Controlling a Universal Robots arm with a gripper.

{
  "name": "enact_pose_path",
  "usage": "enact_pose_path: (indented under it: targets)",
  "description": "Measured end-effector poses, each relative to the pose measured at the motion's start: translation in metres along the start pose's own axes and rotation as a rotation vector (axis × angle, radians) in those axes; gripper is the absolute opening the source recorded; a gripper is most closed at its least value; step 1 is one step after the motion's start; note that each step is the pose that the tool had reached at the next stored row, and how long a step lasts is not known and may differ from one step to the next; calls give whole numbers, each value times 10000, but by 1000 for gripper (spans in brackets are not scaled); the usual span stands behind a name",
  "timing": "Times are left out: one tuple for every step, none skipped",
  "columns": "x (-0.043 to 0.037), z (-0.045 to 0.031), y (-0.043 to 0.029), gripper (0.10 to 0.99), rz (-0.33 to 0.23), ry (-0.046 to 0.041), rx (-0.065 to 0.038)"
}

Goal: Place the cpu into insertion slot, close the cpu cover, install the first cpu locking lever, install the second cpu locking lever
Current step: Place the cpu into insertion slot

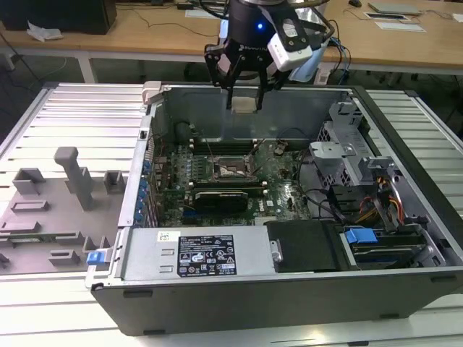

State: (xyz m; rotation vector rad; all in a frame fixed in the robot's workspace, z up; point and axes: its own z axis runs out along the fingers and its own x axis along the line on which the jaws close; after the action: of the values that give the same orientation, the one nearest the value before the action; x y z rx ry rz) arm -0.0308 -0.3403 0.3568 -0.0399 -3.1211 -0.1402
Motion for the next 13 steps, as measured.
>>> enact_pose_path:
  targets:
    - [11, 22, -2, 541, -1, -7, 0]
    - [21, 45, -4, 541, -7, -14, 0]
    - [28, 62, -5, 541, -11, -20, 0]
    - [41, 96, -8, 541, -18, -26, 1]
    - [43, 125, -11, 541, -22, -27, -1]
    - [43, 143, -12, 541, -23, -27, 0]
    - [43, 160, -14, 541, -24, -27, -1]
    - [44, 176, -15, 541, -23, -26, 1]
    - [43, 210, -19, 541, -23, -26, 0]
    - [43, 248, -22, 541, -26, -25, 2]
    - [42, 294, -26, 541, -30, -25, 1]
    - [41, 323, -28, 541, -32, -26, 0]
    - [41, 340, -30, 541, -34, -25, 1]
